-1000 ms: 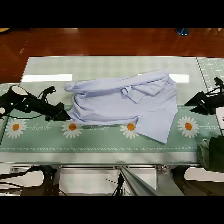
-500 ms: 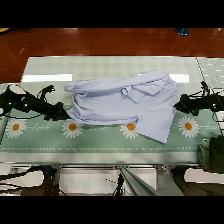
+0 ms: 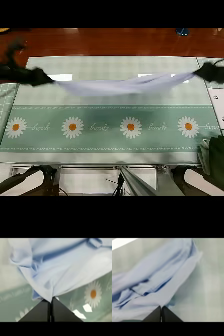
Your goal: Fold the shirts.
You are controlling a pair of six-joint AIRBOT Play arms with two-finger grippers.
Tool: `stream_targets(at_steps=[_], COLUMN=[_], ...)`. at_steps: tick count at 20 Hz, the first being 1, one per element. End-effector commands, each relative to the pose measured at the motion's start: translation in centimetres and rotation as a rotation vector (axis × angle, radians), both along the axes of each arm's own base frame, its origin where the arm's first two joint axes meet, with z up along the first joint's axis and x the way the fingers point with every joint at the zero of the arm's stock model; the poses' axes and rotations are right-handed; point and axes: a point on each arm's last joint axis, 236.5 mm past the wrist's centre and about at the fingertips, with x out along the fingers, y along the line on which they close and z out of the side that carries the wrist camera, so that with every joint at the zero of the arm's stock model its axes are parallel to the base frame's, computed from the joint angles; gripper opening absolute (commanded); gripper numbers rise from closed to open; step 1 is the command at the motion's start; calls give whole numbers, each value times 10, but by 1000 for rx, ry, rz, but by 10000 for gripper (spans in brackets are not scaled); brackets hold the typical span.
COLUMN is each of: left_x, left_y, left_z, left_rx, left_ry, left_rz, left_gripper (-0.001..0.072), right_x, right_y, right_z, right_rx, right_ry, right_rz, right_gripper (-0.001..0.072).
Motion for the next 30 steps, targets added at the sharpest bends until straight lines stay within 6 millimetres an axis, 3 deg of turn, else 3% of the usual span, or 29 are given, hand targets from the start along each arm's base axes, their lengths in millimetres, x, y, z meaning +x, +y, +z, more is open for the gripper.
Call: stream_targets(at_steps=[1, 3, 5, 7, 10, 12, 15, 18, 20, 23, 24, 27, 30], left_x=[-16, -53, -102, -145, -196, -221, -242, -244, -236, -207, -192, -132, -65], left_y=[-1, -1, 6, 22, 45, 44, 39, 39, 41, 48, 51, 58, 62], left_z=[191, 282, 348, 373, 366, 347, 318, 305, 291, 233, 212, 155, 106], left_rx=[90, 125, 189, 257, 343, 378, 404, 415, 421, 429, 423, 393, 333], left_ry=[-512, -765, -959, -1038, -1001, -936, -830, -773, -706, -443, -360, -201, -99], left_rz=[41, 106, 191, 297, 422, 416, 381, 363, 346, 281, 262, 215, 192], left_gripper=[17, 17, 16, 16, 16, 16, 17, 16, 16, 16, 16, 16, 16], right_x=[-33, -71, -114, -153, -204, -227, -247, -250, -239, -212, -197, -133, -46], right_y=[17, 29, 41, 46, 46, 50, 54, 46, 40, 32, 32, 28, 36], right_z=[180, 262, 315, 346, 365, 354, 328, 321, 295, 221, 207, 156, 96], right_rx=[-144, -175, -207, -228, -272, -302, -355, -393, -420, -380, -354, -298, -262], right_ry=[-416, -615, -742, -811, -850, -799, -676, -641, -523, -186, -125, 51, 146], right_rz=[-15, -71, -108, -166, -260, -275, -258, -273, -240, -117, -71, 40, 106], right_gripper=[19, 18, 19, 18, 19, 19, 19, 18, 17, 17, 17, 17, 17])
